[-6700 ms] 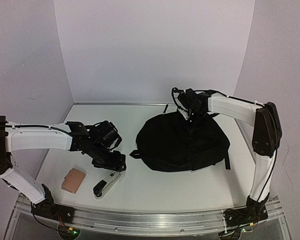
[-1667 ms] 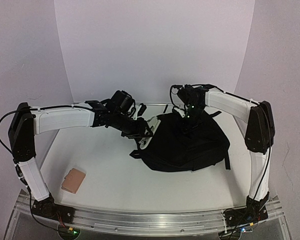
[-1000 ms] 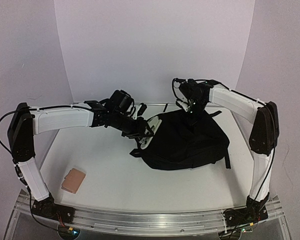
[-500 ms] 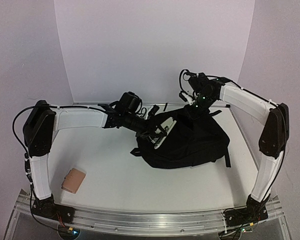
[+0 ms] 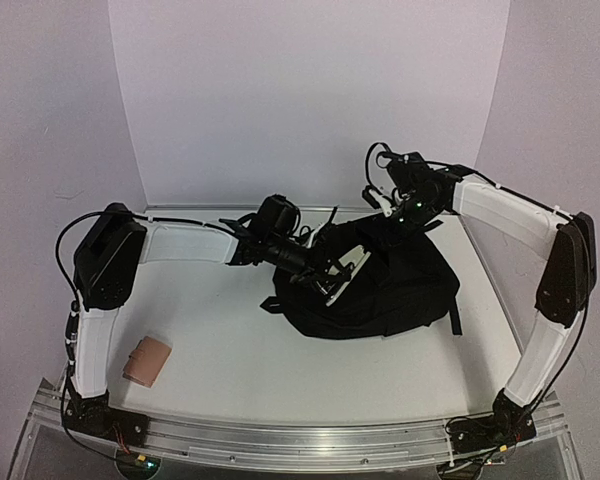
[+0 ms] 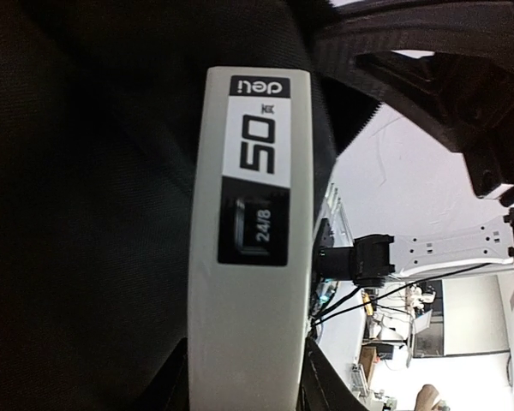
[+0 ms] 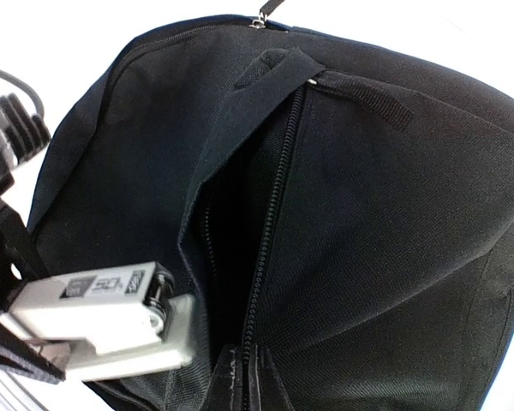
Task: Pack the student bag
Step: Place the stationery in the student bag.
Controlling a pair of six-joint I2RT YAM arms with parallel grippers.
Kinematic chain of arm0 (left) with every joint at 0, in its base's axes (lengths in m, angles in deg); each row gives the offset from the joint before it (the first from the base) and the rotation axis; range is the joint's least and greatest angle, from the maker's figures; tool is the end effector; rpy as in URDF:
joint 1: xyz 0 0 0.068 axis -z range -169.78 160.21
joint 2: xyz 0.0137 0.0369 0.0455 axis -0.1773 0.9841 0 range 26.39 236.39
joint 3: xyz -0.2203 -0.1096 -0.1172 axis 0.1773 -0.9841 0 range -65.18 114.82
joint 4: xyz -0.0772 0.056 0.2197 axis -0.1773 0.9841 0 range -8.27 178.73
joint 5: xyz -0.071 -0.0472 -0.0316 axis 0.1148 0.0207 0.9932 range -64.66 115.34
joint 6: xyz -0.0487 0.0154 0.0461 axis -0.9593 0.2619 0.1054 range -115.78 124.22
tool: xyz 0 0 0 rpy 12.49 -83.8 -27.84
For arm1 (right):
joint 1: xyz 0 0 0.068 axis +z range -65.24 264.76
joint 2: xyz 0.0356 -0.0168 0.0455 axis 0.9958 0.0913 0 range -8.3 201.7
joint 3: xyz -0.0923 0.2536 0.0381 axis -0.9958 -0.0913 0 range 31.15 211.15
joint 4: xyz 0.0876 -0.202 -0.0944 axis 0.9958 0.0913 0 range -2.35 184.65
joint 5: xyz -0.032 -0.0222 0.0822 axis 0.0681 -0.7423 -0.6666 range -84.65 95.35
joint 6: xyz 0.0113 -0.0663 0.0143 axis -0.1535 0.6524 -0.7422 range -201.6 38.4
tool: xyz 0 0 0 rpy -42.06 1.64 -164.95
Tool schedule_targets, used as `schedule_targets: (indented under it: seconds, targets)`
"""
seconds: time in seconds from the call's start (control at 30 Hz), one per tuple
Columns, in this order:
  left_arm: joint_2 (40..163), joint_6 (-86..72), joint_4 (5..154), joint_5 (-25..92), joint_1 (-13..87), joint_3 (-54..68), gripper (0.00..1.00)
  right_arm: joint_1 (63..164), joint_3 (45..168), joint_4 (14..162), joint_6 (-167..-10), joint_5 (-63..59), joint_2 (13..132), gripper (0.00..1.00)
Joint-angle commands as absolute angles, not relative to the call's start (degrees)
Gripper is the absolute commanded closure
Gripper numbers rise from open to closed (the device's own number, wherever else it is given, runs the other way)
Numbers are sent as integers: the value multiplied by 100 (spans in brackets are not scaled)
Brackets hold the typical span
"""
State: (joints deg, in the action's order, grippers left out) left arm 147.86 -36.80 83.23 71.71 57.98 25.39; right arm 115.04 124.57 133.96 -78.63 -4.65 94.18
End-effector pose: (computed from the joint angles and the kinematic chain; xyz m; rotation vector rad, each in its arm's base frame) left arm 0.2884 -0.3776 0.2160 0.7102 2.3789 -1.6689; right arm 0.3219 0.1992 0.2894 -0.8010 2.4379 0.4069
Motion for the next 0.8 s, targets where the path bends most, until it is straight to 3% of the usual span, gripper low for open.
schedule_targets:
  seconds: [0.0,0.3,0.47,0.77]
  targets:
    - [14268,-3706,7332,7395,5880,2514,99,11601,12349,13154,-7810,-743,8919,100]
    - [13587,-3399,8431,6321,5741,2290,99,12063,12778,12822,-7862,-809,9888,100]
    - [12890,-3516,8475,5894,5594,1408,99,12637,13274,12824,-7870,-918,10404,100]
    - [12082,-3568,8733,5553,5455,532,99,12908,13159,12853,-7946,-763,10260,100]
